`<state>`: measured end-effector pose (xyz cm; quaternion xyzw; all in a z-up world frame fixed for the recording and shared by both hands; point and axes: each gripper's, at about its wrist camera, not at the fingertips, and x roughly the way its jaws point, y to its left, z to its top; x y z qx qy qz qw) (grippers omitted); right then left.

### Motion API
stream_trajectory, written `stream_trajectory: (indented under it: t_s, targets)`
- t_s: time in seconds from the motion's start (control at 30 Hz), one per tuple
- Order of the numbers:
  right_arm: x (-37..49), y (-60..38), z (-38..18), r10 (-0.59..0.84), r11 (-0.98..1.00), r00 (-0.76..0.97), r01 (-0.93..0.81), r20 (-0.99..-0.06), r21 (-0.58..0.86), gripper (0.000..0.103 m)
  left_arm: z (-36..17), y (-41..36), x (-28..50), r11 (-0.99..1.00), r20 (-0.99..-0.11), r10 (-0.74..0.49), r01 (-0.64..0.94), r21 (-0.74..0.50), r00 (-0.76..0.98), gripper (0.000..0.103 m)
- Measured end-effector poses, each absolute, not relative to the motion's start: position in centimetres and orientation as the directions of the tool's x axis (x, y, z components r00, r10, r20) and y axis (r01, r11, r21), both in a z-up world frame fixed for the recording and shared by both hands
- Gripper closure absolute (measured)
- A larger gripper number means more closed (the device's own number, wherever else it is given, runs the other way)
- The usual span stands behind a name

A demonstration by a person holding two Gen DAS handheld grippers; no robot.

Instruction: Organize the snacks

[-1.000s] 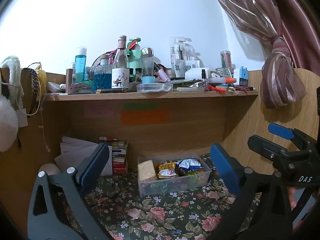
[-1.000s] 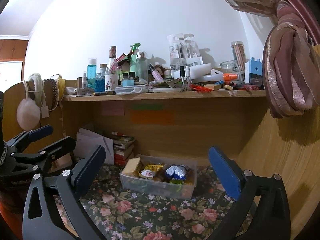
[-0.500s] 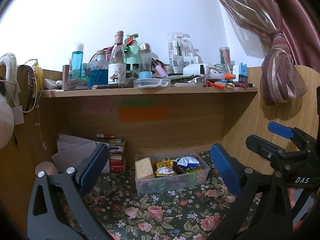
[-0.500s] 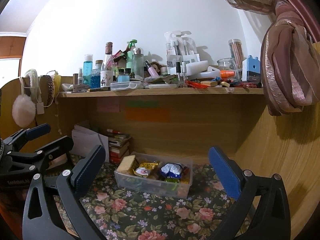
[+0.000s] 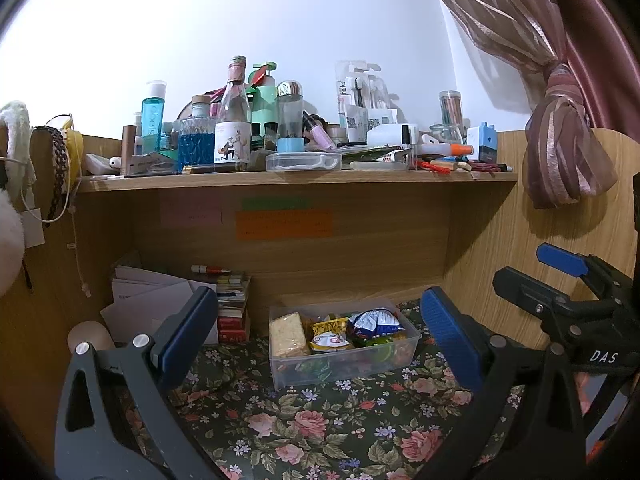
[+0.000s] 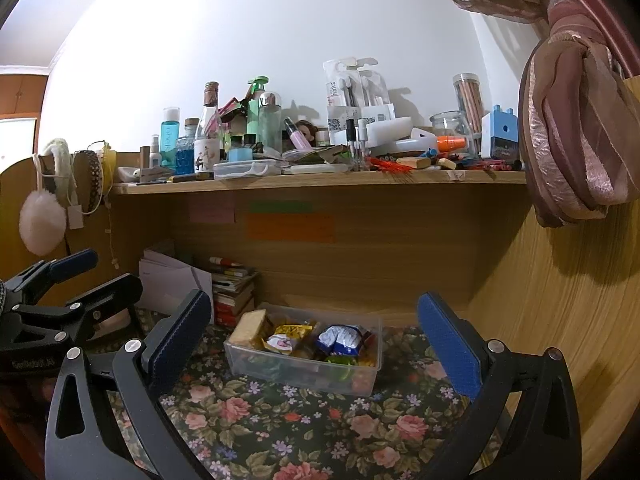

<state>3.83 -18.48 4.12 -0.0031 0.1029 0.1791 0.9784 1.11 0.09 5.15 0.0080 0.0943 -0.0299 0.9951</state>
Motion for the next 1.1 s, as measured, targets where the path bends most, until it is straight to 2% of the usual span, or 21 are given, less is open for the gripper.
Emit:
stream_trajectory:
  t_s: [1.1]
  targets:
    - [4.17,-17.56,4.04,0.346,0.938,0.915,-0.345,-0.207,0.041,0.0,4.65,0.76,1.97,0.998,-0.2,-0.066,0.065,-0.012,0.978,0.0]
